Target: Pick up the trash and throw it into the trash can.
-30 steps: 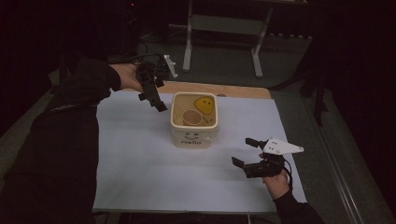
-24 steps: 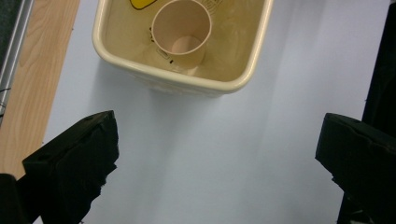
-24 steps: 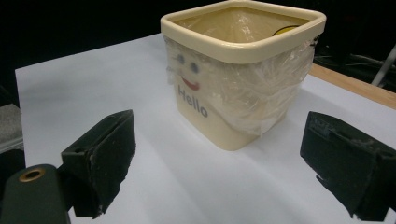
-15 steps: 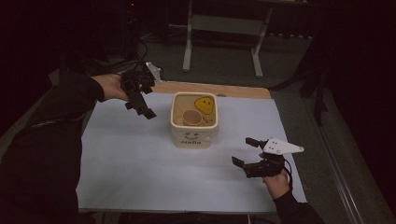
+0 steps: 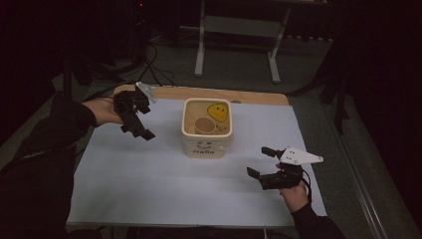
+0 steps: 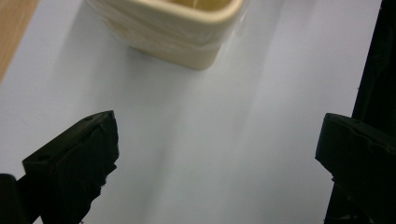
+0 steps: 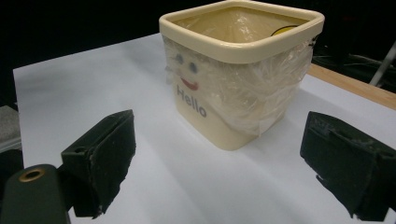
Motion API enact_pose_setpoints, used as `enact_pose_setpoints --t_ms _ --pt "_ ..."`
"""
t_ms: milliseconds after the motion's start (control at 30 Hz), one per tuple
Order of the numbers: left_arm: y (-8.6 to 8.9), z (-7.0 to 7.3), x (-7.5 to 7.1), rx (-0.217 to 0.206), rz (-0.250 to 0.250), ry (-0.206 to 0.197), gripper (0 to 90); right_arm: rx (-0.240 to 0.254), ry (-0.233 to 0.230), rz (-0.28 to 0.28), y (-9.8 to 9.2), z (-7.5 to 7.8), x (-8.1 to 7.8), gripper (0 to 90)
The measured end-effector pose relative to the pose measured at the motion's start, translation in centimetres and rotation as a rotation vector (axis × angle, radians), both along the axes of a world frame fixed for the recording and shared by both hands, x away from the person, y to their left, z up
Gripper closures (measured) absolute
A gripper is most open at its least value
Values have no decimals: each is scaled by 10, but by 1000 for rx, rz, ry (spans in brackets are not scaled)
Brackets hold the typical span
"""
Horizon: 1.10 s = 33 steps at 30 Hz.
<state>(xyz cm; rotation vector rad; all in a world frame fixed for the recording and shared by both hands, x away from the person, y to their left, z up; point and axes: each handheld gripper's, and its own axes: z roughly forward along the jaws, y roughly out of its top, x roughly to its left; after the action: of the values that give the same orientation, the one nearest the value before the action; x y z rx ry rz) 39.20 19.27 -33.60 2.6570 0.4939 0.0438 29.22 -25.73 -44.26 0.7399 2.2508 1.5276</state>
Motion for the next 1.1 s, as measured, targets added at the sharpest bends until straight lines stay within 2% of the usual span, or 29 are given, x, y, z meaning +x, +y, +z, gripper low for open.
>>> enact_pose_setpoints --t_ms 233,267,333,467,567,600,700,733,833,900,1033,1100 --pt "6 -18 -12 -16 13 -12 6 -3 -1 -1 1 0 0 102" --pt "8 -23 -16 -36 21 -10 6 -2 -1 -1 1 0 0 102" --pt "11 -27 -20 -47 24 -11 6 -2 -1 -1 2 0 1 102" --pt "16 -37 -28 -74 31 11 6 -2 -1 1 2 0 1 102" --pt "18 -43 -34 -82 31 10 6 0 -1 0 1 0 1 102" --pt "20 -48 -38 -102 37 16 6 0 -1 0 1 0 0 102" --pt "21 -54 -44 -118 42 12 6 -3 -2 -1 1 0 0 102" --pt "22 -60 -49 -135 41 23 6 -4 -2 -3 1 0 0 102" --pt "23 -68 -53 -140 42 36 6 -2 -4 -4 1 1 0 102" --pt "24 -78 -58 -151 44 58 6 0 -1 -5 1 1 0 102" --pt "23 -87 -65 -182 61 62 6 0 -1 -4 1 0 1 102" --pt "21 -96 -72 -195 81 50 6 -2 0 -4 1 0 0 102"
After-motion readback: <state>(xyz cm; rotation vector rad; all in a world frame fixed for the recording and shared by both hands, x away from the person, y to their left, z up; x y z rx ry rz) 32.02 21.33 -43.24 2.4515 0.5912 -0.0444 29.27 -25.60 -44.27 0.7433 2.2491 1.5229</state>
